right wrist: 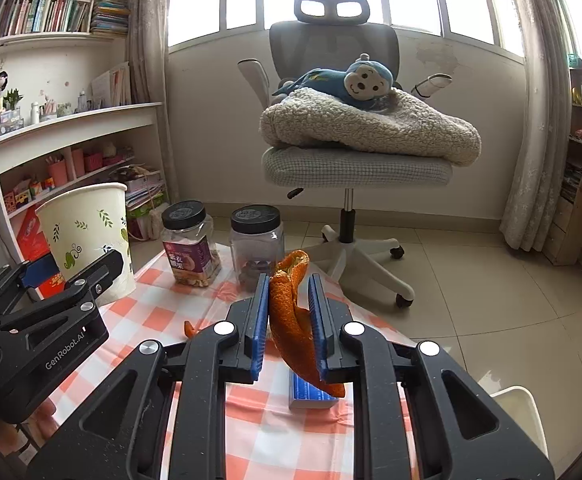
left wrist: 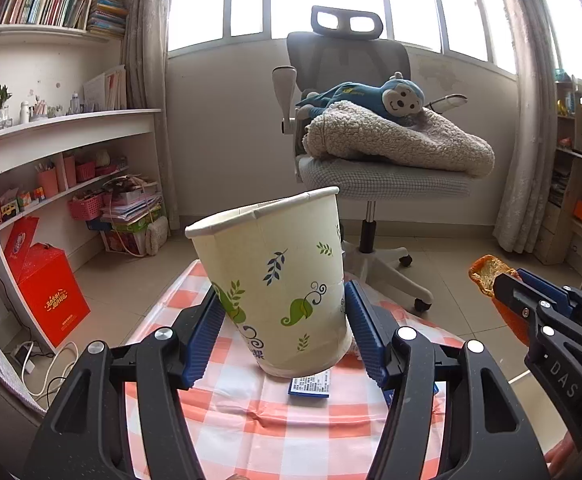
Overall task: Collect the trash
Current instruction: 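Carry the orange peel and paper cup over the white bin and release them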
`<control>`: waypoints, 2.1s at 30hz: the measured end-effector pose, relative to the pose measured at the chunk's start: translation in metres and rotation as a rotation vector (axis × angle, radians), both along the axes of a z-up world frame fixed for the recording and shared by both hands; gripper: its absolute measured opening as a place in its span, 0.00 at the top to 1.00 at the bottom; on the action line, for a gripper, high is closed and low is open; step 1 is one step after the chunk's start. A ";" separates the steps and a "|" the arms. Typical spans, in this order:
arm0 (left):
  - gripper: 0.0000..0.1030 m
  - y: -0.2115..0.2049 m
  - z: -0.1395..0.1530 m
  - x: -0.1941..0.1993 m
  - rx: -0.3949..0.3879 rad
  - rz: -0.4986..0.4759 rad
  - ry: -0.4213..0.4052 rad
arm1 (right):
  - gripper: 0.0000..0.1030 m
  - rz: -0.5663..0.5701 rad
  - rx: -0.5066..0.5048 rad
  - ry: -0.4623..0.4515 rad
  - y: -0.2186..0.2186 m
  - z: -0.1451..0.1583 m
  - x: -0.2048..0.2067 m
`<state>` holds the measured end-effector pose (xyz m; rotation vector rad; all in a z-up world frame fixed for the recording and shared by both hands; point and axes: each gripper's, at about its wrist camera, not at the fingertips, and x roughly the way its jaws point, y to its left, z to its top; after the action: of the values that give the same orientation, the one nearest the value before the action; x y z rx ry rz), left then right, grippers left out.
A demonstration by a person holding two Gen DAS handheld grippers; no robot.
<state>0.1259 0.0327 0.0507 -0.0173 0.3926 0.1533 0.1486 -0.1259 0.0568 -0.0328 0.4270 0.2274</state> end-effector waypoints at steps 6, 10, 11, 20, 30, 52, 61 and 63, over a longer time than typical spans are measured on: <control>0.42 -0.025 -0.002 0.001 0.001 -0.056 0.003 | 0.82 -0.059 -0.006 -0.008 -0.030 0.003 -0.008; 0.42 -0.043 -0.004 0.002 0.002 -0.100 0.010 | 0.82 -0.102 -0.007 -0.010 -0.050 0.004 -0.012; 0.42 -0.048 -0.005 0.002 0.001 -0.112 0.013 | 0.82 -0.115 -0.008 -0.010 -0.056 0.004 -0.013; 0.42 -0.087 -0.015 0.002 0.004 -0.192 0.039 | 0.82 -0.232 -0.005 0.011 -0.110 0.003 -0.021; 0.42 -0.132 -0.023 0.003 0.009 -0.279 0.059 | 0.82 -0.359 0.006 0.064 -0.171 -0.006 -0.030; 0.42 -0.258 -0.058 -0.012 0.046 -0.532 0.144 | 0.78 -0.558 0.066 0.189 -0.280 -0.035 -0.055; 0.40 -0.291 -0.077 -0.007 -0.015 -0.638 0.269 | 0.24 -0.717 0.125 0.159 -0.320 -0.034 -0.077; 0.39 -0.295 -0.080 -0.006 -0.030 -0.655 0.291 | 0.18 -0.749 0.135 0.148 -0.328 -0.033 -0.082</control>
<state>0.1200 -0.2625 -0.0295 0.1050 0.6713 -0.5024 0.0664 -0.4537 0.0239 0.2749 0.5417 -0.4824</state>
